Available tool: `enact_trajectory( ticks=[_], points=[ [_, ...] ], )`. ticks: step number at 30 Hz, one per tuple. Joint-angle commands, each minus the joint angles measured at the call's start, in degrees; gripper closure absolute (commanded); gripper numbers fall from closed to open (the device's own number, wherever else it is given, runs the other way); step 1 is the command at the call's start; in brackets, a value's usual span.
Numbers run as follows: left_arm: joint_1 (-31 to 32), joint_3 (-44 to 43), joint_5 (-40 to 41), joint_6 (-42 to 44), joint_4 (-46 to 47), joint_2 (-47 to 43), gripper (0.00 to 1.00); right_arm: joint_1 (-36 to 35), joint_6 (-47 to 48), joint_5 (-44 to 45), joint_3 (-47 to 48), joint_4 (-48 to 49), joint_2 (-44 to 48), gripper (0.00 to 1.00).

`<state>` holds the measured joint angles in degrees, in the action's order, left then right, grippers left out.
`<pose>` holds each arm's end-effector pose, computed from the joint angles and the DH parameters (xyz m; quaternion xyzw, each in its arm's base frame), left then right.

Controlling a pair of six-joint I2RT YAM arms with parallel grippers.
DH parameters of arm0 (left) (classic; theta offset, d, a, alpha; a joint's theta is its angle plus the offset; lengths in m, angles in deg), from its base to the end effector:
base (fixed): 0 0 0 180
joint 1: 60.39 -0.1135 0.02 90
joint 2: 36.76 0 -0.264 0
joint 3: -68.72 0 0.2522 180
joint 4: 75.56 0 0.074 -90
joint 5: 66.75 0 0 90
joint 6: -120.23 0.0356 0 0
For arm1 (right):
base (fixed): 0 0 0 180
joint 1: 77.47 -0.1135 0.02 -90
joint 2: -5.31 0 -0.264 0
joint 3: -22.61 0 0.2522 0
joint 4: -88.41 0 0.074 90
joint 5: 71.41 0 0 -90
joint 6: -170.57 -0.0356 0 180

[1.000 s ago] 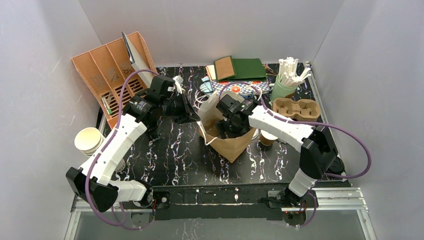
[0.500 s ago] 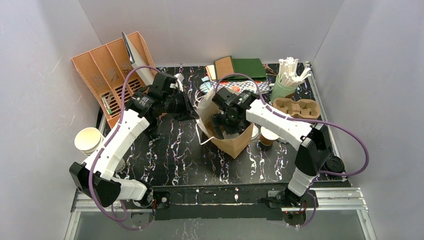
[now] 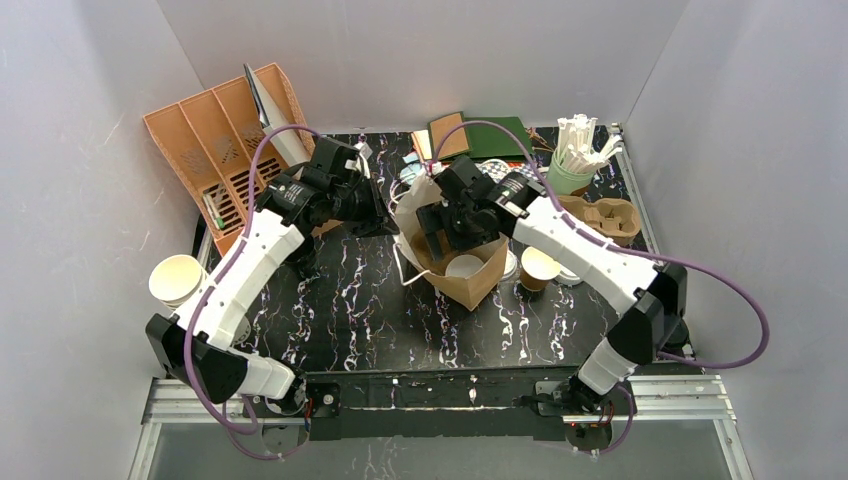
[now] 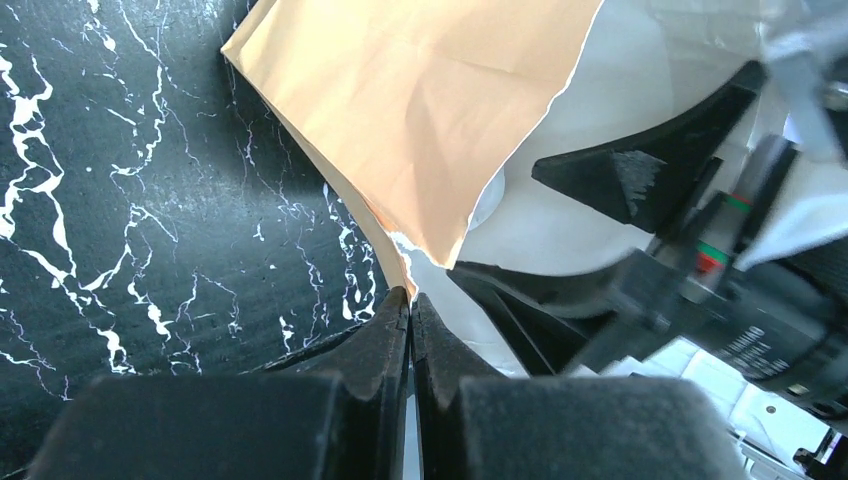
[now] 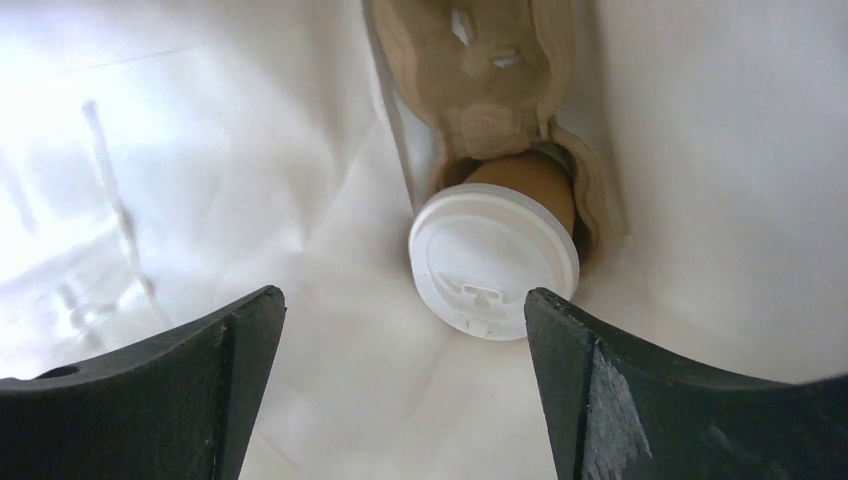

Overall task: Pack the takeout coffee
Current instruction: Move the takeout bag to the center of the board.

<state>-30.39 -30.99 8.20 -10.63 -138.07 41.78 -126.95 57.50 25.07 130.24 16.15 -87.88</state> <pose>0.2414 -0.1501 0.3917 -0.0318 0.9044 -0.3340 0.2636 0.2221 0.2537 0.3474 -0.2039 0.9375 0.1199 0.2552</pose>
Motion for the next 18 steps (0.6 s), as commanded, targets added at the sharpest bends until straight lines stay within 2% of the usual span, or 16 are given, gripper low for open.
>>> enact_trajectory(
  ticks=[1, 6, 12, 18],
  points=[
    [-0.1, -2.4, 0.8, 1.1, -2.8, -0.2, 0.99, 0.7, 1.3, -3.2, -2.1, 8.1, 6.6, 0.02],
    [-0.1, -6.3, 2.1, 2.0, -6.6, 2.7, 1.00, 3.4, 1.2, -12.7, -4.2, 15.6, 9.8, 0.02],
    [-0.5, -11.5, 2.3, 2.8, -10.8, 6.1, 1.00, 8.1, -3.2, -30.5, -5.5, 25.4, 10.7, 0.04],
    [-2.1, -13.5, 2.6, 3.8, -13.2, 7.3, 1.00, 11.1, -7.2, -40.3, -1.7, 30.4, 9.5, 0.04]
  ],
)
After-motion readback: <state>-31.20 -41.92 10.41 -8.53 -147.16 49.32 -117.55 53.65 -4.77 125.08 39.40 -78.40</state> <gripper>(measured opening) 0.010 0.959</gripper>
